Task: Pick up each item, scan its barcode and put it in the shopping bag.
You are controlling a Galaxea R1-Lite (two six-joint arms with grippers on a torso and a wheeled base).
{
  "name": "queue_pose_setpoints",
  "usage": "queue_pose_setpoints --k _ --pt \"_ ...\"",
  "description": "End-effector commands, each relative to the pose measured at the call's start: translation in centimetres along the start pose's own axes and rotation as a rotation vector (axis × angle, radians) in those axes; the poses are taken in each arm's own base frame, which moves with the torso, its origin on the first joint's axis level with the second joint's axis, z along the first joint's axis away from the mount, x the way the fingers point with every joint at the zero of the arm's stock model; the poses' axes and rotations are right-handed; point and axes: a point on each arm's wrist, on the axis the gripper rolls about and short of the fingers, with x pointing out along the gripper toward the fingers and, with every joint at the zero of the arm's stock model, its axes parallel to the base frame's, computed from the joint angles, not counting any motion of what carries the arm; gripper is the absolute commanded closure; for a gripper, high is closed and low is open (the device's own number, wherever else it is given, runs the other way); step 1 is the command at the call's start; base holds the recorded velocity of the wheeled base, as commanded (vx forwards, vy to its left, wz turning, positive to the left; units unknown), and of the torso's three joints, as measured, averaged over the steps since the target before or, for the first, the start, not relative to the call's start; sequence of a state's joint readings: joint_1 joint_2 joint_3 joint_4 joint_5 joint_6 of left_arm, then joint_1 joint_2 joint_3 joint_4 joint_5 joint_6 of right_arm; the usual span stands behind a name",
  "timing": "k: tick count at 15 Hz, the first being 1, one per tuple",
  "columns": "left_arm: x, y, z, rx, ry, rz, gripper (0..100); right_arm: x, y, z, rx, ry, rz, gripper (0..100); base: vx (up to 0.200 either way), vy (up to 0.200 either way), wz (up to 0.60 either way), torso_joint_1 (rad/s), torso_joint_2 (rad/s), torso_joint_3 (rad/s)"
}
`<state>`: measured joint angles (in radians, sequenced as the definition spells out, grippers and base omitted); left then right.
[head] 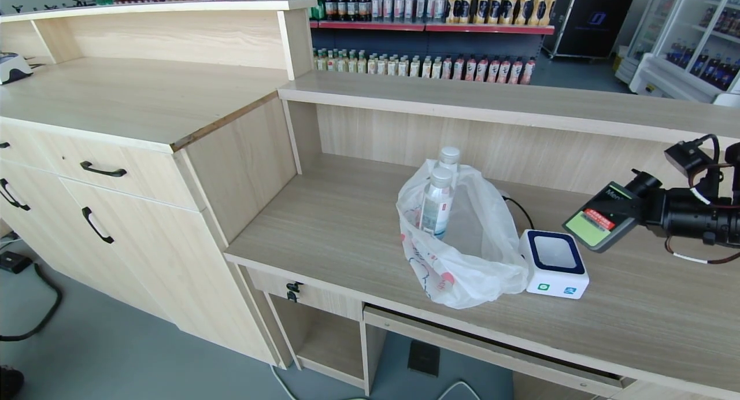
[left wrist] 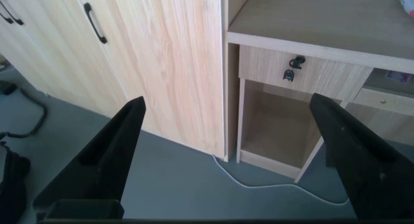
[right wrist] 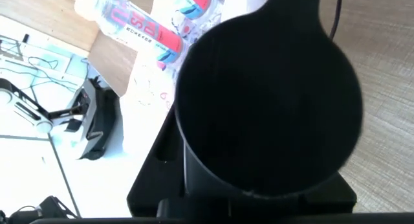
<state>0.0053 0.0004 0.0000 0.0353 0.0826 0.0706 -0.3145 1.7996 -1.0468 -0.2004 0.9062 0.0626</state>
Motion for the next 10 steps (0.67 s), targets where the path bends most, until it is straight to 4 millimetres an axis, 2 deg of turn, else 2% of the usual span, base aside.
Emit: queue_pose_setpoints --k 1,10 --pt "0.0 0.0 0.0 0.0 0.0 0.001 0 1.4 -0.3 -0.4 -0.009 0.013 0.023 100 0.0 0.0 0.0 0.0 0.0 0.0" --pt "0.0 0.0 0.0 0.0 0.0 0.001 0 4.8 -1.0 -0.8 -0.051 0.02 0.077 100 0.0 0.0 0.0 0.0 0.0 0.0"
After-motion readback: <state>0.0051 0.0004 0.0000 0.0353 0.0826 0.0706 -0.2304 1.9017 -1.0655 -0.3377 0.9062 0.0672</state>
